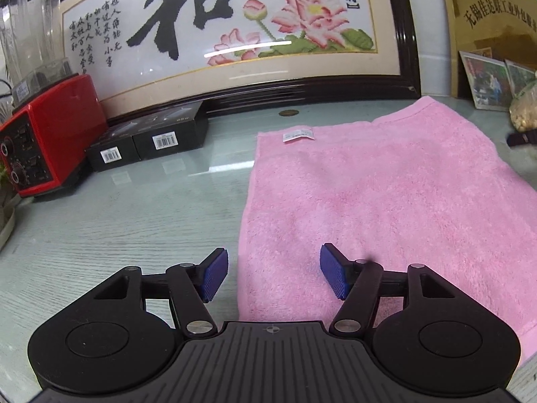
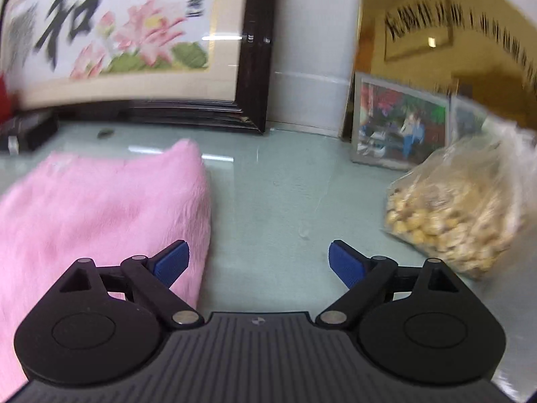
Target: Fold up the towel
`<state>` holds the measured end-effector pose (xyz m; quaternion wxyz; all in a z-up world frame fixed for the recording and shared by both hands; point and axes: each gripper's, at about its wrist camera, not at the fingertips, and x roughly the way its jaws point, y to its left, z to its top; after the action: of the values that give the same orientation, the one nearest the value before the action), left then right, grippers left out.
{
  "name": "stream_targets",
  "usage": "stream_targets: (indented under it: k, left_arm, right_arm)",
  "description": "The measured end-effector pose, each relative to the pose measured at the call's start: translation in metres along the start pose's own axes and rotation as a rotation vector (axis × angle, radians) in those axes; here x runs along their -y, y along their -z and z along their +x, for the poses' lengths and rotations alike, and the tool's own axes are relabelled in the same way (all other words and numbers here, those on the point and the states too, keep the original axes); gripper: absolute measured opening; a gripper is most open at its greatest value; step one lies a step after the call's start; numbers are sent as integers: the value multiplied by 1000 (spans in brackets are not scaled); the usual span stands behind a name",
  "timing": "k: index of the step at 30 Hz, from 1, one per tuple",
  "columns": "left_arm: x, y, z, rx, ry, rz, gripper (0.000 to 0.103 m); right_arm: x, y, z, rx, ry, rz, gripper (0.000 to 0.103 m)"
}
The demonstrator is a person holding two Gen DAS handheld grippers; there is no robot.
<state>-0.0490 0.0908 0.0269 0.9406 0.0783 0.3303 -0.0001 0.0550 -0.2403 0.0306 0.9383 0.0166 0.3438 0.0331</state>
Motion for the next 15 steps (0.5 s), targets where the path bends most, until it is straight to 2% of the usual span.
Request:
stream_targets:
  k: [3,5,9,13,15]
  left_arm:
    - [0,-1,0,-3,-1,-4,64]
    - [0,-1,1,-4,0,-6,64]
    - [-1,0,1,-8,-11,-7,71]
    - [-5,1,-1,-18,-23,-12,76]
    - [-6,3,-4,-21,-28,-6,76]
  right_arm:
    - [5,-17,25,-34,-23,68,92]
    - [-4,-23,38,-36,6,60,92]
    - [-42,-26,62,-79,-25,-78,92]
    - [-71,-28,71,-84,-115,-152,92]
    - [-78,-29,71,-86,-64,-209,94]
